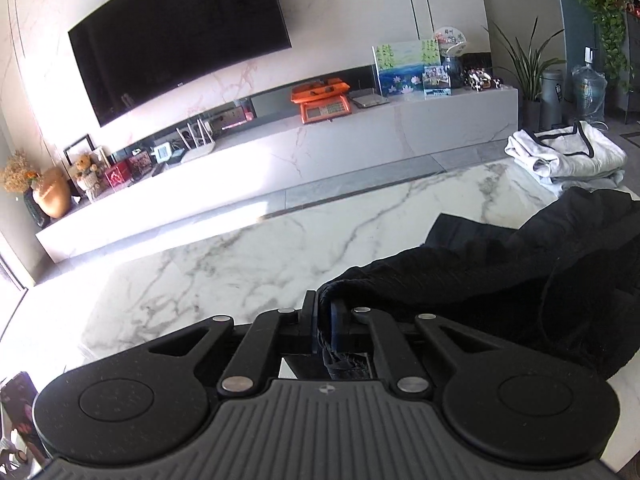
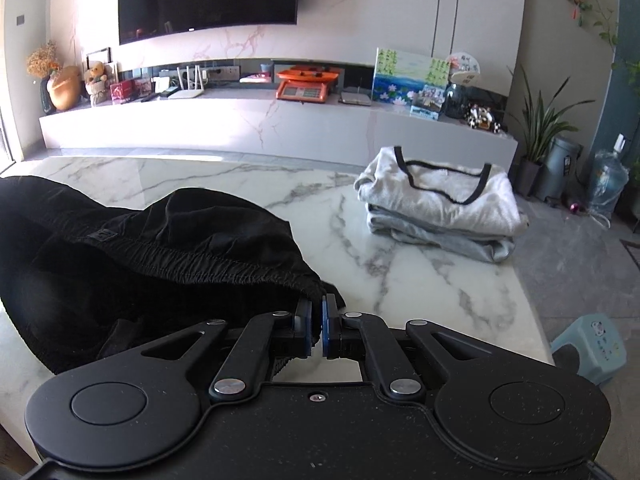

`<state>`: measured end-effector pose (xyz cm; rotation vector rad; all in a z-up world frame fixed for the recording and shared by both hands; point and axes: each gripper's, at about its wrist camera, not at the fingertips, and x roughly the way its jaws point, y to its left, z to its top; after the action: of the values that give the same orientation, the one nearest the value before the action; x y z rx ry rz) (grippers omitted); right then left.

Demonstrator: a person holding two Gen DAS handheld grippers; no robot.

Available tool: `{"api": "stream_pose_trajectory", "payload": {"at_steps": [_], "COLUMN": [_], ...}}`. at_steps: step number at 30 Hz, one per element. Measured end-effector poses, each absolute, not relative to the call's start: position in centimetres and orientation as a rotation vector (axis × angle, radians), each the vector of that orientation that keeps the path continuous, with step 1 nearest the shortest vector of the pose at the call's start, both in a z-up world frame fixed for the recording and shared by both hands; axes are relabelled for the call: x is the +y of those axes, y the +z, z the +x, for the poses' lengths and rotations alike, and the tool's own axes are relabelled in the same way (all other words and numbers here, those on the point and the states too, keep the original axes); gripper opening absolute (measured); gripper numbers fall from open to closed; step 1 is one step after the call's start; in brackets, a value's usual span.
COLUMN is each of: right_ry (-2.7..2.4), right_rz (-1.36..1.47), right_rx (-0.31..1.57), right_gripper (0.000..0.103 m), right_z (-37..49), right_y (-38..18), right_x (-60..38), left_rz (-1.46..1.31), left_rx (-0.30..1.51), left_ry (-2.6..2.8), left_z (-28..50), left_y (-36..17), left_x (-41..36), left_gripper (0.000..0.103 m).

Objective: Fold clothes
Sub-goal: 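Lift the black garment with both grippers and shake it out in the air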

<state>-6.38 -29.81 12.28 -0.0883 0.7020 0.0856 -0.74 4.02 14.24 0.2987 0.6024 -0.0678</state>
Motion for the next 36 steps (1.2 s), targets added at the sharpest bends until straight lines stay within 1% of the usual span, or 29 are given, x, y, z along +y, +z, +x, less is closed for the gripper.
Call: {"api": "stream_pose_trajectory", "payload": {"at_steps": [6, 11, 17, 23, 30, 36], "right_ry": [0.106, 0.123, 0.113, 0.096, 0.053, 0.050], "right_rz": [-0.188, -0.196, -0.280, -0.311, -0.342, -0.371], "right_rx": [0.579, 0.536, 0.526, 0.558, 0.575, 0.555], "right_gripper": [0.003, 0.002, 0.002, 0.002, 0.002, 0.002], "right_z": [-6.0, -5.4, -3.8, 0.2, 6.8, 10.2], "right_y": [21.6, 28.6, 34.7, 37.4, 38.2, 39.5], "right_x": [-28.7, -28.7, -27.6, -26.7, -25.7, -25.2], "left_rz": [0.342, 0.379, 0.448, 0.427, 0.424, 0.429], "left_rx": [0.510, 0.468, 0.501, 0.556, 0.581, 0.547], "left_ry": [-0.035, -0.034, -0.032, -0.022, 0.019, 0.053], "left_z": [-1.5, -1.8, -0.3, 3.1, 8.7, 11.2], "left_y": [21.2, 25.9, 29.5, 30.5, 30.7, 32.3], "left_x": [4.2, 4.2, 3.3, 3.7, 3.2, 3.4], "left_gripper": [0.005, 0.005, 0.005, 0.005, 0.005, 0.005]}}
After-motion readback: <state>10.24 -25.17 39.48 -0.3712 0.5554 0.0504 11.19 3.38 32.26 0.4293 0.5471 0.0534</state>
